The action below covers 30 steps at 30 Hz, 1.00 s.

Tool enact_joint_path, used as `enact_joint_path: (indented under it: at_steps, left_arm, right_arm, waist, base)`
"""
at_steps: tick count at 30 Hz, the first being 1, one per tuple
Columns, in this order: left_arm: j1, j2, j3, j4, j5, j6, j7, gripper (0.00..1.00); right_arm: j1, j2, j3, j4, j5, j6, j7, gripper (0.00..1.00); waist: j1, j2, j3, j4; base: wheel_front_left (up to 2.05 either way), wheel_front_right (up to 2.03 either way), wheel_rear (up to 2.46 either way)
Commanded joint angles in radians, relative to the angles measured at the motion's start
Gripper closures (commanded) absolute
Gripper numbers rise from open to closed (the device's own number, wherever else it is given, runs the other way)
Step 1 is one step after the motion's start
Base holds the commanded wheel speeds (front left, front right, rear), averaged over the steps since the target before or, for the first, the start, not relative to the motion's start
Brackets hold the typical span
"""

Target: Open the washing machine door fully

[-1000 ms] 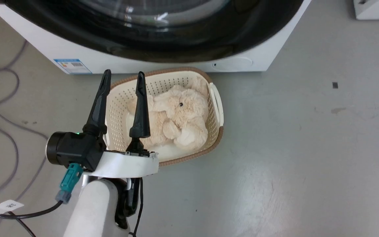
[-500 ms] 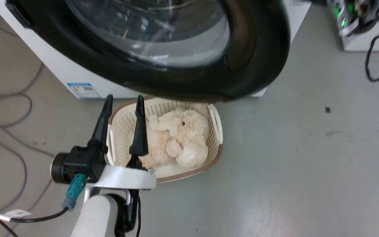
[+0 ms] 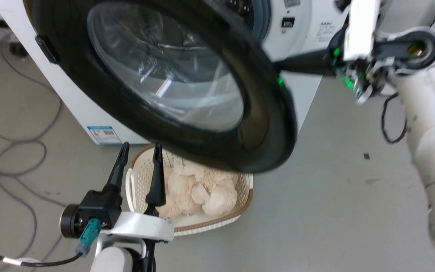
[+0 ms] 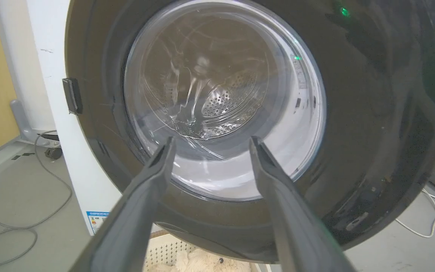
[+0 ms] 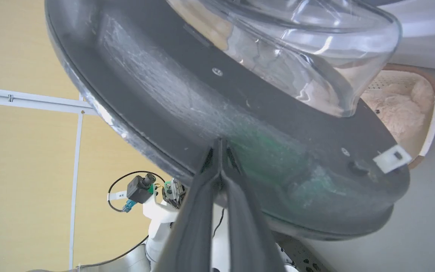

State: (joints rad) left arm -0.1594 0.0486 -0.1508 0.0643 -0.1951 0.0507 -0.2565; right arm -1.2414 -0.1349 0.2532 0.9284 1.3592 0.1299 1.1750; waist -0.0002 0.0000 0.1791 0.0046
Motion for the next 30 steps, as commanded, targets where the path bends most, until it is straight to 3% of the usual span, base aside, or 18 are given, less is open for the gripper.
enact_joint_path:
  at_steps: [1,19,30]
  left_arm:
    - [0.017,0.002,0.004,0.004,0.005,-0.002,-0.005,0.0]
    - [0.092,0.002,0.026,0.042,0.014,-0.015,-0.005,0.0]
    - [0.111,0.002,0.031,0.054,0.013,-0.015,-0.005,0.0]
  right_arm:
    - [0.043,0.027,0.006,-0.016,0.012,0.001,0.016,1.0]
    - [0.347,0.082,0.038,-0.313,0.113,0.001,0.145,1.0]
    - [0.506,0.084,0.064,-0.442,0.193,0.001,0.076,1.0]
  waist:
    - [0.0002,0.0,-0.019,0.001]
    - [0.0002,0.0,-0.101,0.028]
    - [0.0002,0.0,-0.119,0.016]
  base:
    - [0.0,0.0,0.0]
    - [0.0,0.0,0.0]
    - [0.0,0.0,0.0]
